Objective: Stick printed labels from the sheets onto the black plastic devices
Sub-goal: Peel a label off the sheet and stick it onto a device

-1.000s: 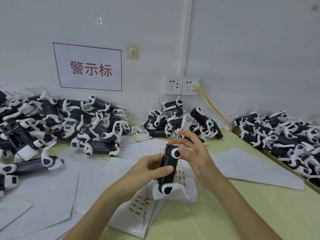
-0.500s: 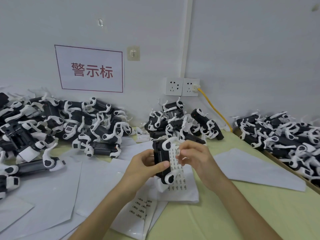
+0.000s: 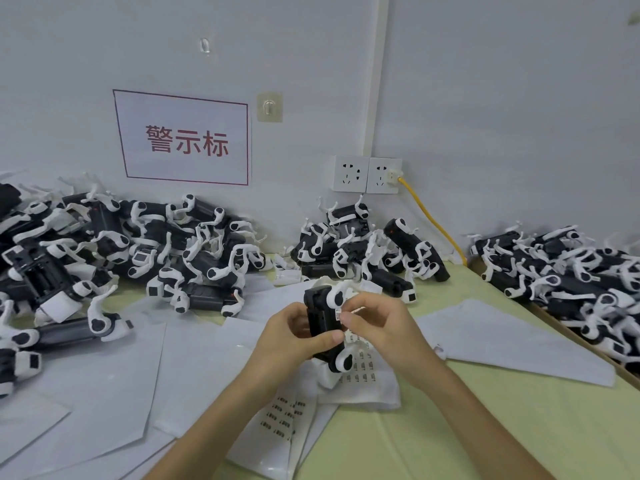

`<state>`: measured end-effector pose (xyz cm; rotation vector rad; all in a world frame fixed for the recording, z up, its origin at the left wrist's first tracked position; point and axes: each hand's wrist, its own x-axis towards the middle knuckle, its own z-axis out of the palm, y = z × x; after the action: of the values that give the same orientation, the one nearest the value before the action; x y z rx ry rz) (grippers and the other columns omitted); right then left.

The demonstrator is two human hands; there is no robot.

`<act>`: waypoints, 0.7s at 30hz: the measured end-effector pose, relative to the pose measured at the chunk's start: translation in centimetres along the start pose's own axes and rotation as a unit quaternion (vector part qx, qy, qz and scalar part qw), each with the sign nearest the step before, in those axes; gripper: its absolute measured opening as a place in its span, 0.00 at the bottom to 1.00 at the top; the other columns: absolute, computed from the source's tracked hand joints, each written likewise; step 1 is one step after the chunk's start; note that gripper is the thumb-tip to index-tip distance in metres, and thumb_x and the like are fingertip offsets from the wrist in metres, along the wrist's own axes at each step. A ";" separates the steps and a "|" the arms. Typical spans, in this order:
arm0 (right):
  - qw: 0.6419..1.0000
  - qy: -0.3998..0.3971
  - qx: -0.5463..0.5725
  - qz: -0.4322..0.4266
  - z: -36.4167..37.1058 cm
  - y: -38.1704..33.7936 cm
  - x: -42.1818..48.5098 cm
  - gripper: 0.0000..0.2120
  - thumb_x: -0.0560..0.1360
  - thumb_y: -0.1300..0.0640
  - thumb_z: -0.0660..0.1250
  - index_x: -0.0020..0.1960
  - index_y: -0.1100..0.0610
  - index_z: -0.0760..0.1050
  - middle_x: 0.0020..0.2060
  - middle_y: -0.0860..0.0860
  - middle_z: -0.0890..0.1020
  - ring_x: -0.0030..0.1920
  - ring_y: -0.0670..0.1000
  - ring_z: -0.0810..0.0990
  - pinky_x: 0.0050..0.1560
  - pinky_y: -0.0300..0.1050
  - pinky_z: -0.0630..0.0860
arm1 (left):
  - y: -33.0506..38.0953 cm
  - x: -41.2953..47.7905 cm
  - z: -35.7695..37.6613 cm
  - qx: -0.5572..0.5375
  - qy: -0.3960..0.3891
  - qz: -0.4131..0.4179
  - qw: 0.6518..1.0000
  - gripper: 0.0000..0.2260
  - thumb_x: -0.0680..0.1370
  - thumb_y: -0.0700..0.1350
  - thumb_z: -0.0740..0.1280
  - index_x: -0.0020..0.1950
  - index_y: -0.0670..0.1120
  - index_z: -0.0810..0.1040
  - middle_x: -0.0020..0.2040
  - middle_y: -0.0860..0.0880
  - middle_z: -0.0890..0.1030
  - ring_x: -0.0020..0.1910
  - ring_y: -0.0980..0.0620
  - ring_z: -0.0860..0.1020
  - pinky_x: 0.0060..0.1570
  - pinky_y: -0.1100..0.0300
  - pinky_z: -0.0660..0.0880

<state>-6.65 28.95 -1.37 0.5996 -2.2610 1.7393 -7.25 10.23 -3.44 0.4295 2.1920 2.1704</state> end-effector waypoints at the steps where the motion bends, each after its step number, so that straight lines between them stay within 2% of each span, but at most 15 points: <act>1: 1.000 0.002 0.002 -0.001 0.1 0.0 0.0 0.02 0.74 0.54 0.73 0.42 0.48 0.83 0.40 0.46 0.85 0.40 0.45 0.82 0.44 0.39 0.78 | 0.0 0.0 0.0 0.003 0.003 -0.001 1.000 0.25 0.63 0.50 0.81 0.56 0.44 0.81 0.50 0.48 0.87 0.51 0.49 0.86 0.48 0.60 0.81; 4: 1.000 0.007 -0.003 -0.004 0.3 0.1 0.0 0.01 0.72 0.51 0.73 0.42 0.47 0.83 0.40 0.47 0.85 0.40 0.47 0.82 0.44 0.40 0.78 | -0.2 0.0 0.1 0.019 0.012 -0.005 1.000 0.23 0.65 0.47 0.84 0.56 0.44 0.80 0.49 0.49 0.87 0.50 0.50 0.86 0.48 0.59 0.81; 7: 1.000 0.014 -0.006 -0.007 0.4 0.3 0.1 0.02 0.72 0.51 0.72 0.41 0.45 0.83 0.39 0.47 0.85 0.39 0.47 0.83 0.43 0.41 0.78 | -0.4 0.0 0.1 0.029 0.021 -0.011 0.999 0.19 0.69 0.43 0.82 0.56 0.43 0.80 0.49 0.48 0.87 0.50 0.49 0.86 0.46 0.60 0.81; 10: 1.000 0.021 -0.007 -0.008 0.5 0.4 0.1 0.03 0.72 0.51 0.72 0.40 0.44 0.83 0.38 0.47 0.85 0.38 0.46 0.83 0.42 0.39 0.77 | -0.4 0.0 0.1 0.050 0.036 -0.006 0.998 0.19 0.69 0.43 0.82 0.55 0.43 0.80 0.49 0.48 0.87 0.52 0.49 0.85 0.55 0.49 0.82; 14: 1.000 0.016 -0.014 -0.012 0.4 0.5 0.0 0.07 0.75 0.54 0.73 0.40 0.44 0.83 0.37 0.47 0.85 0.38 0.46 0.82 0.41 0.39 0.76 | -0.2 -0.2 0.3 0.059 0.049 0.007 0.997 0.24 0.63 0.50 0.83 0.54 0.43 0.80 0.48 0.48 0.87 0.51 0.51 0.85 0.58 0.43 0.80; 18: 1.000 0.017 -0.020 -0.012 0.4 0.5 0.1 0.10 0.76 0.58 0.74 0.40 0.44 0.83 0.37 0.46 0.85 0.37 0.45 0.82 0.39 0.37 0.76 | 0.0 -0.4 0.5 0.076 0.056 0.019 0.995 0.30 0.57 0.59 0.81 0.53 0.45 0.80 0.47 0.50 0.87 0.50 0.53 0.84 0.58 0.44 0.80; 21: 0.999 0.023 -0.020 -0.012 0.5 0.6 0.0 0.10 0.76 0.59 0.74 0.40 0.45 0.83 0.36 0.46 0.85 0.36 0.44 0.82 0.38 0.36 0.74 | 0.0 -0.4 0.6 0.097 0.065 0.026 0.993 0.31 0.57 0.62 0.80 0.52 0.46 0.80 0.47 0.52 0.87 0.50 0.55 0.84 0.58 0.47 0.79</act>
<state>-6.91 28.57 -2.01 0.5707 -2.2430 1.6750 -6.70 10.68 -3.50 0.3643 2.5009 2.0751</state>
